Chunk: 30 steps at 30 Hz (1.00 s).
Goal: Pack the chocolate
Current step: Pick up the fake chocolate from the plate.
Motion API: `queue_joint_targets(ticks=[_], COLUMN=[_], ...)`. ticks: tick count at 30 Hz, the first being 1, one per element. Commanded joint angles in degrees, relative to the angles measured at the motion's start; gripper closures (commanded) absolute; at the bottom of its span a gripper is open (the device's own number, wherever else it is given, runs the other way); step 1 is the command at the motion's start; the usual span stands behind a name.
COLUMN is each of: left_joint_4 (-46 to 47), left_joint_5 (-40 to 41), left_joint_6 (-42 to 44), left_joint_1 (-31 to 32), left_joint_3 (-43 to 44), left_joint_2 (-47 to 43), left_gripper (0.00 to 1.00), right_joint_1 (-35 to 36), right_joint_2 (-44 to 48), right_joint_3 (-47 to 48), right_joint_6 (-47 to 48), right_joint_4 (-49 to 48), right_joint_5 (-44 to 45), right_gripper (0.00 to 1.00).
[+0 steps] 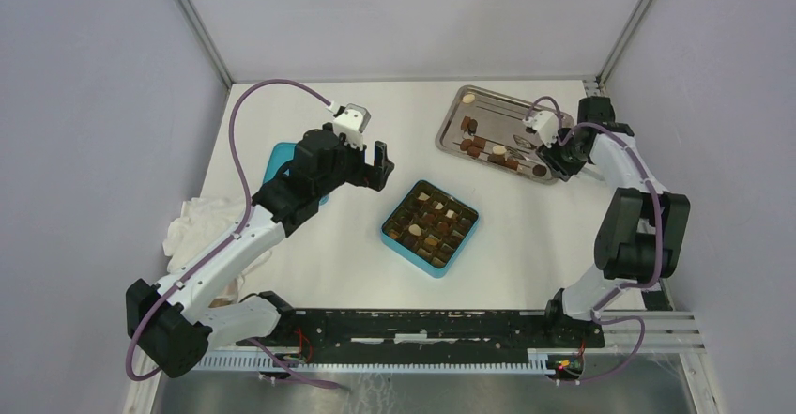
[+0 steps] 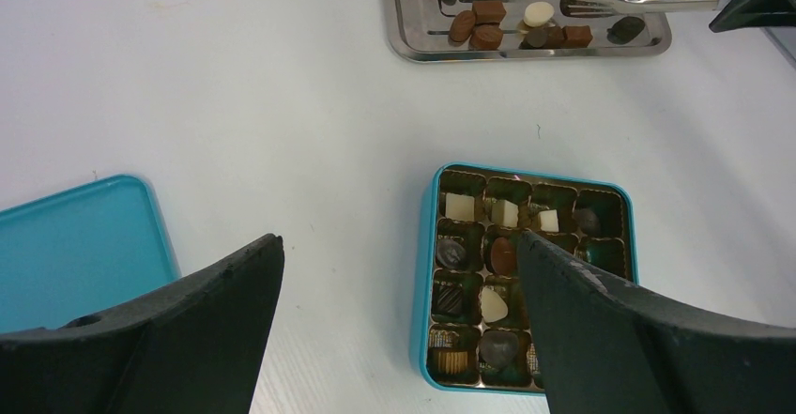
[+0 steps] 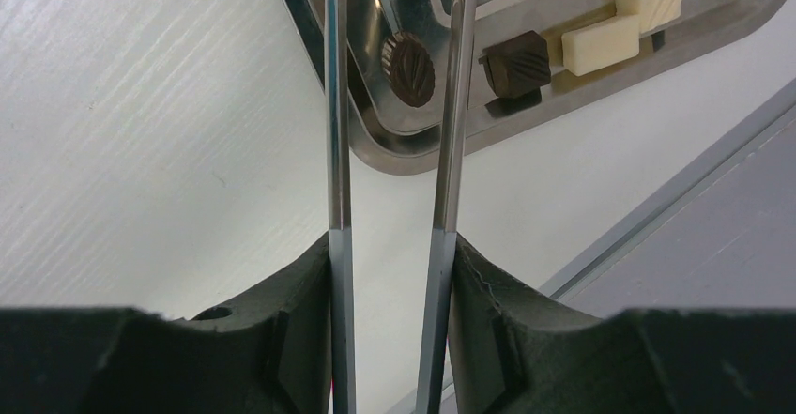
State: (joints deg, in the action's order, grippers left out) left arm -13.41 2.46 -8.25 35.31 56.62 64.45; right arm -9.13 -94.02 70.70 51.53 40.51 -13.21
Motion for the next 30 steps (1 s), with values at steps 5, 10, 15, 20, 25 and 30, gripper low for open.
queue_joint_targets(ticks=[5,10,15,20,25,30], left_joint_4=[0.9,0.8,0.9,0.8,0.9,0.8], left_joint_5=[-0.7,-0.8,-0.7,-0.7,-0.8,-0.7], left_joint_6=[1.8,1.8,1.8,1.8,1.8,1.9], left_joint_1=[-0.2,-0.2,-0.2,-0.2,-0.2,-0.2], left_joint_3=[2.2,2.2,2.2,2.2,2.2,2.2], left_joint_2=[-0.3,-0.1,0.1,0.1,0.2,0.3], left_gripper=[0.02,0.02,0.02,0.02,0.02,0.02], right_joint_1=[0.0,0.1,0.1,0.1,0.2,0.3], right_joint_2=[-3.5,-5.6,-8.0,-9.2,-10.6,-12.0], right_joint_3=[7.5,10.4,13.2,14.4,16.0,17.6], right_joint_6=[5.3,6.6,7.7,8.3,8.9,8.9], right_joint_4=[4.9,6.7,8.9,9.8,11.3,12.1], right_joint_5=[-1.7,-2.3,-3.1,-3.3,-3.8,-4.5], right_gripper=[0.54,0.53,0.53,0.53,0.53,0.53])
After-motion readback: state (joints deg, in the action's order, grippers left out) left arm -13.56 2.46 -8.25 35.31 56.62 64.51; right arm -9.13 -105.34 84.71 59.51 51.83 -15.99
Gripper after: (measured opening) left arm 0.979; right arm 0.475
